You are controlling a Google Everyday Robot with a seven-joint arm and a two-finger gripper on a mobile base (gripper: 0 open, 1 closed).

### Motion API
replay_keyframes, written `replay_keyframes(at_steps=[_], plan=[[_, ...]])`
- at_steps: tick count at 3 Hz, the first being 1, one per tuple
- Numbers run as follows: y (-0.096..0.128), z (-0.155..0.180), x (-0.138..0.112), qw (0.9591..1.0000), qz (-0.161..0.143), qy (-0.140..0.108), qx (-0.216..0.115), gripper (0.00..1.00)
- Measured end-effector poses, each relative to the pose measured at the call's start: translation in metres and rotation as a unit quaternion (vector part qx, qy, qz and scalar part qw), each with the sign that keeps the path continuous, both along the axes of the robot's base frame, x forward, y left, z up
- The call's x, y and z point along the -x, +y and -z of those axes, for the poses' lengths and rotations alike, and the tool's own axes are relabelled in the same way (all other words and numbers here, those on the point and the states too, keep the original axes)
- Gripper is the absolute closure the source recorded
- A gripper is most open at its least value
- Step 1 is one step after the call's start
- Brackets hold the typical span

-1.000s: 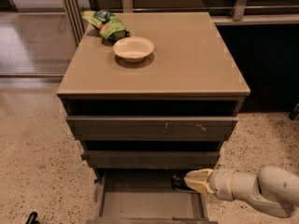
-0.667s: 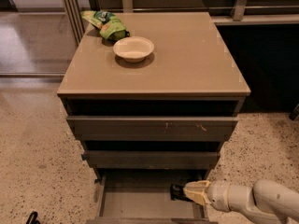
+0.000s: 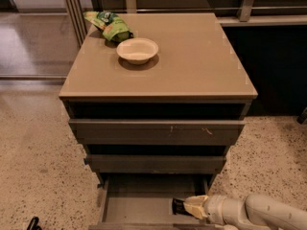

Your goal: Place rxbar chocolate into bottom drawer

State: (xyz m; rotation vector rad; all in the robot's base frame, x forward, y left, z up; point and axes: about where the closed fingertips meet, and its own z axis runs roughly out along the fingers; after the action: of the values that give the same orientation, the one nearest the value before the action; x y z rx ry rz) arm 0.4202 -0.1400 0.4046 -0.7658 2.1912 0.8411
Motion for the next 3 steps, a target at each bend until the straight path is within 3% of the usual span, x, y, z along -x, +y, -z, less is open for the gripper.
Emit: replay_keyframes(at_steps=[2, 3], plan=[[0.021, 0.060, -0.019, 0.9985, -0.017, 0.043, 0.030, 1.00], [0.025, 0.061, -0.020, 0.9984, -0.022, 0.043, 0.030, 1.00]])
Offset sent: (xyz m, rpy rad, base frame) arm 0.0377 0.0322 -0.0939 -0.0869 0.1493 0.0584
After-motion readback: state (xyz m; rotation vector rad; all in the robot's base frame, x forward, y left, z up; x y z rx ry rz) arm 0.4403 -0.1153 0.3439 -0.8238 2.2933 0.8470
